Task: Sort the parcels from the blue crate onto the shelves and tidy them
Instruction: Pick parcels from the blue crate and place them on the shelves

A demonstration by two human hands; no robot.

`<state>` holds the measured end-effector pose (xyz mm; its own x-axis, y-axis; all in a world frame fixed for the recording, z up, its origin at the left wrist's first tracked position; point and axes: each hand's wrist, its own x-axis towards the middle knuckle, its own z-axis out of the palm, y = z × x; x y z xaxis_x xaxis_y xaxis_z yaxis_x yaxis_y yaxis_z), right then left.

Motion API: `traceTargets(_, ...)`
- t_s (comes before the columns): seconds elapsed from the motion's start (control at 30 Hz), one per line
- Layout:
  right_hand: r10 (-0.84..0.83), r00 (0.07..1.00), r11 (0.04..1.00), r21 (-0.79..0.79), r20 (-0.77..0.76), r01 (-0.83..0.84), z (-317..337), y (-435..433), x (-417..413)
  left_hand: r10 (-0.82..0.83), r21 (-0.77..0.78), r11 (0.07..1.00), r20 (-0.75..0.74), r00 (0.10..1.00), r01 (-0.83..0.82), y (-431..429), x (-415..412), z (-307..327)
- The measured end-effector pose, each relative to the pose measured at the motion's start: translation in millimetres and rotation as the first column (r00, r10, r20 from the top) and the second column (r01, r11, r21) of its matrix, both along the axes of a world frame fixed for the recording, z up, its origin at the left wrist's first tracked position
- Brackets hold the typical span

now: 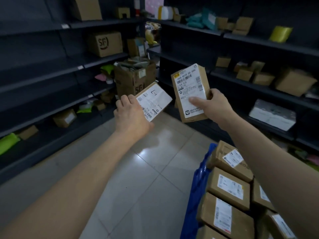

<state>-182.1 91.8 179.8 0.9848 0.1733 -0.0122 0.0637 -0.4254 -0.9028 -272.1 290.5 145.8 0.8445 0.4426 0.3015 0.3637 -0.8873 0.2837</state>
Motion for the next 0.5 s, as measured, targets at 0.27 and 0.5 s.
traceTargets(0.27,0.077,0.997,0.994,0.074,-0.025,-0.075,12.4,137.8,15.6,0.092,0.008,0.996,0.065,0.994,-0.093,130.2,0.3,26.1)
traceTargets(0.5,0.157,0.986,0.982,0.113,-0.060,-0.150,12.6,246.3,24.6,0.189,0.019,0.982,0.044,0.981,-0.190,231.6,-9.9,35.0)
